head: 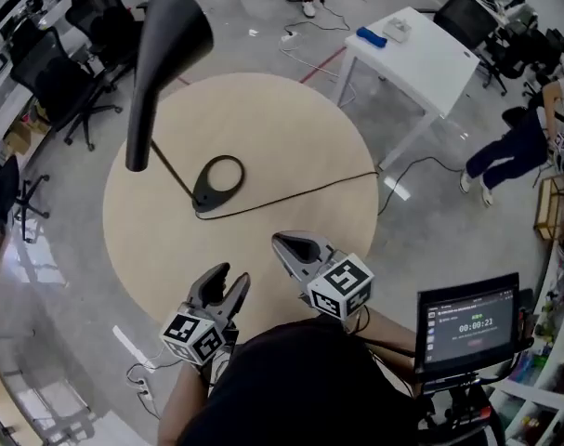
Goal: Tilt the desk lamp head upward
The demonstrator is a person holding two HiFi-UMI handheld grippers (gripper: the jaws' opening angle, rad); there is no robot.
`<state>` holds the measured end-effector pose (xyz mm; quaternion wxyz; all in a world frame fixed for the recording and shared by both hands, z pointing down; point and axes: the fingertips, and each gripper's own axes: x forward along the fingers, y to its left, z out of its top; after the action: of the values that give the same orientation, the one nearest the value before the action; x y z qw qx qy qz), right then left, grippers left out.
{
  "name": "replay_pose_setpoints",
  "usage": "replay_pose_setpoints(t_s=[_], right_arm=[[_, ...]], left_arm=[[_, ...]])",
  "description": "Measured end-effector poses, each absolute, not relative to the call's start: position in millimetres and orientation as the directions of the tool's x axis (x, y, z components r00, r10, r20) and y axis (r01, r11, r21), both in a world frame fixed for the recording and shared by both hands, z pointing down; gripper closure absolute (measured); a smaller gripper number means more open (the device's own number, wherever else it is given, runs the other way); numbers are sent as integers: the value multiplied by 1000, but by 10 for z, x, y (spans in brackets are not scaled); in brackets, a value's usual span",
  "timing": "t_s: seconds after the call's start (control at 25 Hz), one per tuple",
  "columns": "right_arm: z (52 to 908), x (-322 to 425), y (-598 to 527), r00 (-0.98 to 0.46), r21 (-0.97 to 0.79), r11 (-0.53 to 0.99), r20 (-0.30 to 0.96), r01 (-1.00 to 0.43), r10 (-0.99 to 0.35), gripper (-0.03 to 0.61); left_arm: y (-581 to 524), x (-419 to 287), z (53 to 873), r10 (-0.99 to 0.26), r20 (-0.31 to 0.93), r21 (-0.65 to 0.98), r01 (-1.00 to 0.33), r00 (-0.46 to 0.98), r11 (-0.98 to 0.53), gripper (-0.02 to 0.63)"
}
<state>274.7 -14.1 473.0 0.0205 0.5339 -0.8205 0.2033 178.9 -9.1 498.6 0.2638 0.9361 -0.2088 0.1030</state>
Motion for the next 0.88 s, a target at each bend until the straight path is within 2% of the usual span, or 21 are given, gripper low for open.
replay_pose_setpoints(t_s=[0.88], right_arm=[[4979, 2902, 183, -420, -287, 346, 261, -893, -869, 575]], left_arm=[[141, 2116, 5301, -296, 322, 470, -424, 899, -775, 400]])
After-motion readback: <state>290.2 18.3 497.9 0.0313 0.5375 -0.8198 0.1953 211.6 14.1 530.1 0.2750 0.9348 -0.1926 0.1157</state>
